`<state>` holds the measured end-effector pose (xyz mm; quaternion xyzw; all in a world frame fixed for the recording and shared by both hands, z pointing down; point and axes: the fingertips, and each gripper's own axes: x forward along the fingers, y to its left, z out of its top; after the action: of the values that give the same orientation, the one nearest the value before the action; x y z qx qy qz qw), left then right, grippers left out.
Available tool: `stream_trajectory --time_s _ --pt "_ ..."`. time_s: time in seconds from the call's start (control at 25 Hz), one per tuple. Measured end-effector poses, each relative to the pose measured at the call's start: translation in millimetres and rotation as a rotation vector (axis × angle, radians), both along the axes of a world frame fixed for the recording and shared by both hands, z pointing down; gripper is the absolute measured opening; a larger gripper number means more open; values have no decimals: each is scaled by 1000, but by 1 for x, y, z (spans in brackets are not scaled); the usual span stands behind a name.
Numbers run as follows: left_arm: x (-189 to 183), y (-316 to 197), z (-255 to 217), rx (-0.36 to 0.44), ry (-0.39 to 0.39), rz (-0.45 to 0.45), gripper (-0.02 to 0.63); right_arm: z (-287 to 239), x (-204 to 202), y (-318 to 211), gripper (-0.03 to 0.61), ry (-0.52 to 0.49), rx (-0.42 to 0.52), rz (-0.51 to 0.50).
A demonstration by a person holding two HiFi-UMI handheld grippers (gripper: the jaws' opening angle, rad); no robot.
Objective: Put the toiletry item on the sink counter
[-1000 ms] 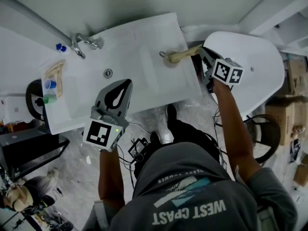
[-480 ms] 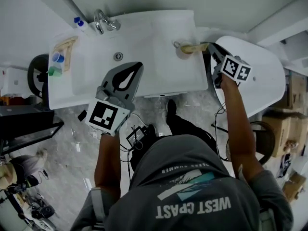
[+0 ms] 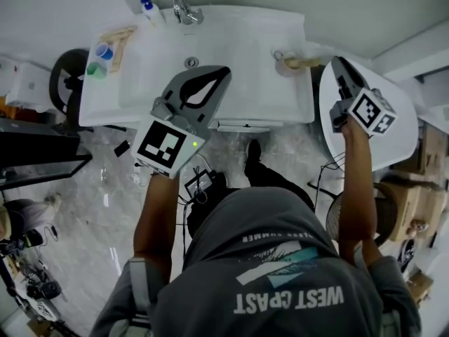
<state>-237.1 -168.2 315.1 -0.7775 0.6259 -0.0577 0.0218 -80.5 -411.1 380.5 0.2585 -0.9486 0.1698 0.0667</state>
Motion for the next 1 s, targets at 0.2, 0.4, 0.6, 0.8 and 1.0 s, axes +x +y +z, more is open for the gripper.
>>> stream_trajectory --time_s 0.2,0.4,0.6,0.8,1.0 --pt "6 26 -17 35 -31 11 2 -55 -4 55 64 -25 108 -66" --pt "17 50 -32 66 -64 38 2 -93 -6 113 43 -3 208 -150" --pt "35 72 -47 96 -91 85 2 -121 -2 170 40 44 323 -188" --pt "58 94 -59 125 -109 140 2 -132 6 225 38 91 391 -220" --pt "86 113 -71 150 -120 204 2 -142 23 272 35 143 450 -218"
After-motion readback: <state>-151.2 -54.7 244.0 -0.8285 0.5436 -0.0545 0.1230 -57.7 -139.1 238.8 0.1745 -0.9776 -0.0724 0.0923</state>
